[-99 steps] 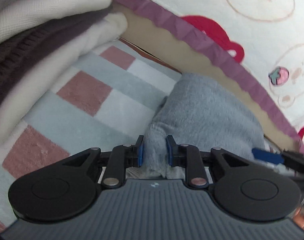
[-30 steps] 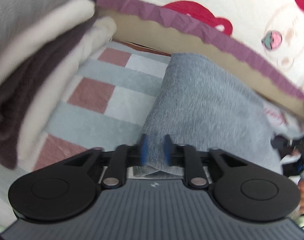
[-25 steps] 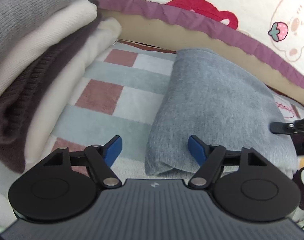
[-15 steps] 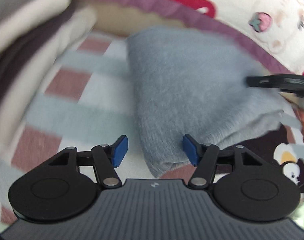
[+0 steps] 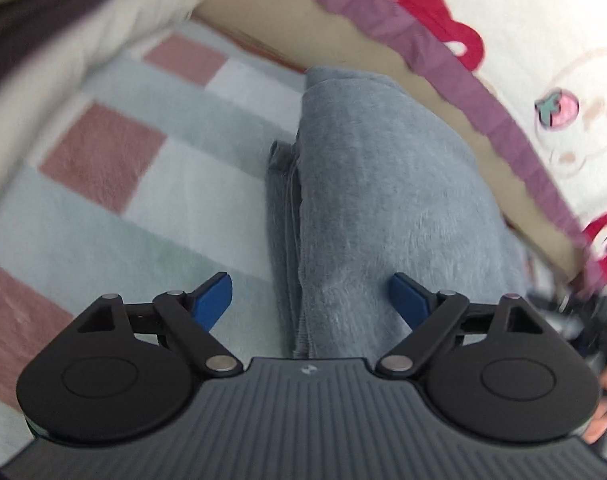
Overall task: Fold clothes
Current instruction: 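Grasp the folded sweatshirt with both grippers and lift it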
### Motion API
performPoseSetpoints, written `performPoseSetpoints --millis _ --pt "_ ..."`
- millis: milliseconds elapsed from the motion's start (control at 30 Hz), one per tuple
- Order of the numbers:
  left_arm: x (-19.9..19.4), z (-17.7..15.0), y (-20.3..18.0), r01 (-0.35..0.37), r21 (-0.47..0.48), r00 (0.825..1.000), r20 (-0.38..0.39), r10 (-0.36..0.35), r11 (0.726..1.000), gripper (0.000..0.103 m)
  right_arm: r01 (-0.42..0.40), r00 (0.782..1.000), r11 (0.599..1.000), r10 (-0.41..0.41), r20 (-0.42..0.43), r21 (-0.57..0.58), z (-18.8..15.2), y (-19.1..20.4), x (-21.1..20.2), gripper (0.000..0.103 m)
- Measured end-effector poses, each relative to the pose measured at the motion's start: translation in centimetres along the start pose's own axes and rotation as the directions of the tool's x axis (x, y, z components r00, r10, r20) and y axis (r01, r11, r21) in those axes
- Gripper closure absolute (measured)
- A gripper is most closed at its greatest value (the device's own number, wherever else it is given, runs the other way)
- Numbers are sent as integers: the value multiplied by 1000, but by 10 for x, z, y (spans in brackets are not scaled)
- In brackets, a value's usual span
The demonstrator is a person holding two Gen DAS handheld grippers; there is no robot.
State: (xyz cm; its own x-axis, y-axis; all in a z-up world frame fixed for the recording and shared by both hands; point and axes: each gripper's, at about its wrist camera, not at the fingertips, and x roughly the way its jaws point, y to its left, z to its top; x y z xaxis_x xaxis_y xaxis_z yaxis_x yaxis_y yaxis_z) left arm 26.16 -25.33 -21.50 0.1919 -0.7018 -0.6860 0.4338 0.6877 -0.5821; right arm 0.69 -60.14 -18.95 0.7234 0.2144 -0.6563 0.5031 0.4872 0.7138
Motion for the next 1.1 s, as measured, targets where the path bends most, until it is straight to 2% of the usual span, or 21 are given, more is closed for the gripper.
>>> performPoseSetpoints --millis 100,167,200,233,333,400,467,500,567,600,633,667,700,767,867,967,1100 --pt "9 -4 16 153 -97 988 -1 -154 983 16 -63 998 995 63 -1 82 -13 -13 10 10" --pt "11 -9 15 169 -99 986 25 -168 981 16 -84 996 994 81 42 64 -15 -9 15 7" --pt "11 -13 10 163 -70 986 29 -161 984 23 -67 996 998 66 66 11 -14 -1 17 9" --pt "11 -16 5 153 -39 988 36 -152 987 37 -31 994 997 38 98 -75 -12 11 18 15" --pt "1 -20 -7 132 -6 989 66 -131 991 55 43 980 953 19 198 -300 -11 45 9 40" --pt "-7 -24 -16 138 6 988 62 -138 990 58 104 970 913 -5 242 -394 -5 58 2 44" --pt "-9 -31 -28 130 34 991 38 -132 991 60 168 966 887 -61 251 -431 8 61 5 46" --pt "-8 -32 -36 106 62 993 36 -109 992 58 200 962 871 -88 257 -449 14 62 6 46" --pt "-9 -33 -48 22 130 995 93 -34 991 55 261 952 836 -142 269 -483 27 64 9 45" --pt "-12 -31 -53 -25 166 991 130 3 986 53 272 950 831 -154 270 -485 30 62 10 44" --pt "-15 -29 -56 -63 187 985 169 31 980 46 270 951 835 -153 269 -480 30 59 10 41" --pt "-15 -25 -53 -80 179 980 194 44 981 41 267 951 840 -152 267 -473 30 56 9 40" --pt "-14 -21 -47 -82 157 978 204 49 984 33 265 952 850 -153 267 -456 29 53 8 36" --pt "-2 -12 -31 -49 80 984 177 34 996 29 241 956 888 -149 252 -392 33 45 5 29" --pt "16 -3 -10 3 -32 990 140 2 999 16 171 972 953 -122 201 -248 41 28 5 20" --pt "26 3 -3 31 -35 988 150 -25 999 8 116 982 981 -90 168 -155 42 15 5 19" --pt "38 8 -2 63 11 981 185 -64 998 0 137 980 975 -108 170 -172 41 13 12 9"
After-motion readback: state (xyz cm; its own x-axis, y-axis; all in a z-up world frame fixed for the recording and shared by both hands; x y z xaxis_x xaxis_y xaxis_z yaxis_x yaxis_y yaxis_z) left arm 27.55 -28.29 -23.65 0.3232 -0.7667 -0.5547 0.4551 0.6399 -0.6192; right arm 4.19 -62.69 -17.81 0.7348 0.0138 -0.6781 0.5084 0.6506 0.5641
